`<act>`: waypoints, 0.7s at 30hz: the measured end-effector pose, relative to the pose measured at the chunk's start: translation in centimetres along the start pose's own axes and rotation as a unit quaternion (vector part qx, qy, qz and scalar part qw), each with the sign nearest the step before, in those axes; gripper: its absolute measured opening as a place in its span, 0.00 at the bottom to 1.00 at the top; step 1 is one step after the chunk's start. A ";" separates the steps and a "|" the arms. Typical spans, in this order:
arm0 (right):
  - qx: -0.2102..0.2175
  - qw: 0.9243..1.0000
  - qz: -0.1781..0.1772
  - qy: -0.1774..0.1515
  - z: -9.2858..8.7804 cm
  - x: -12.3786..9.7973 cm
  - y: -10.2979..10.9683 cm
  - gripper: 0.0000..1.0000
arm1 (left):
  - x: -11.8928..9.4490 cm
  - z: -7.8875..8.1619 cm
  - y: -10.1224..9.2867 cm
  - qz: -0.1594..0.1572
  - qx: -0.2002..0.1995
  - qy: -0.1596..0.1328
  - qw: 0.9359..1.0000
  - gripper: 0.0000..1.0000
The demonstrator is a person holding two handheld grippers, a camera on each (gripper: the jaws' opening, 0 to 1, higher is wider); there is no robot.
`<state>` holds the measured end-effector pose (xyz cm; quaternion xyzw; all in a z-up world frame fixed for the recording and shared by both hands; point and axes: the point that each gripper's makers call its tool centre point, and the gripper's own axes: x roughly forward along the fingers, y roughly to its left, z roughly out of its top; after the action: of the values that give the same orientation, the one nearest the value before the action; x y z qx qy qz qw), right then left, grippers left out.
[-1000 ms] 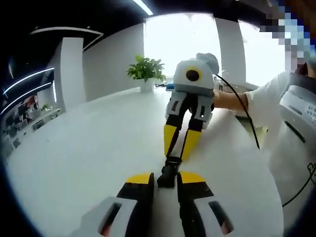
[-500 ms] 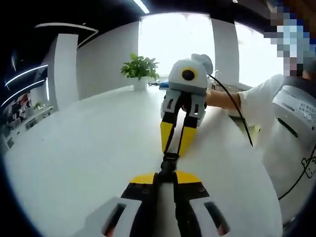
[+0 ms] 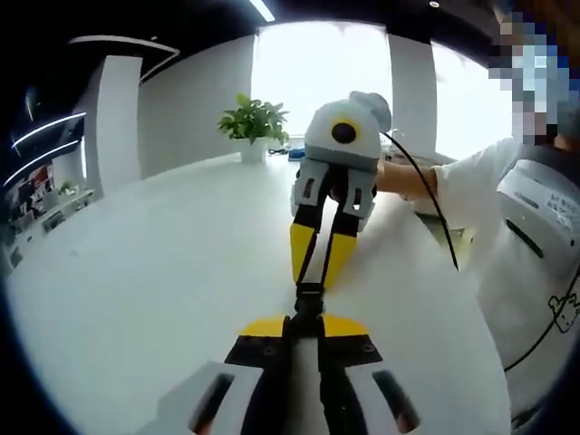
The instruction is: Snap the two parts of the plastic buckle together until the buckle closes and remains connected.
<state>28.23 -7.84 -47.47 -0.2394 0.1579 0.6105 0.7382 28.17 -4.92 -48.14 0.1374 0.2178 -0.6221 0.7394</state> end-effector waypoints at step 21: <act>0.045 0.996 -0.055 -0.058 1.7 -0.4 -0.9 0.08 | -0.8 0.8 0.8 0.057 -0.025 -0.060 0.996 0.13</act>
<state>28.93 -7.37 -45.71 -0.1790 0.1290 0.5744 0.7883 28.98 -4.48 -47.17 0.0933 0.1805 -0.5806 0.7884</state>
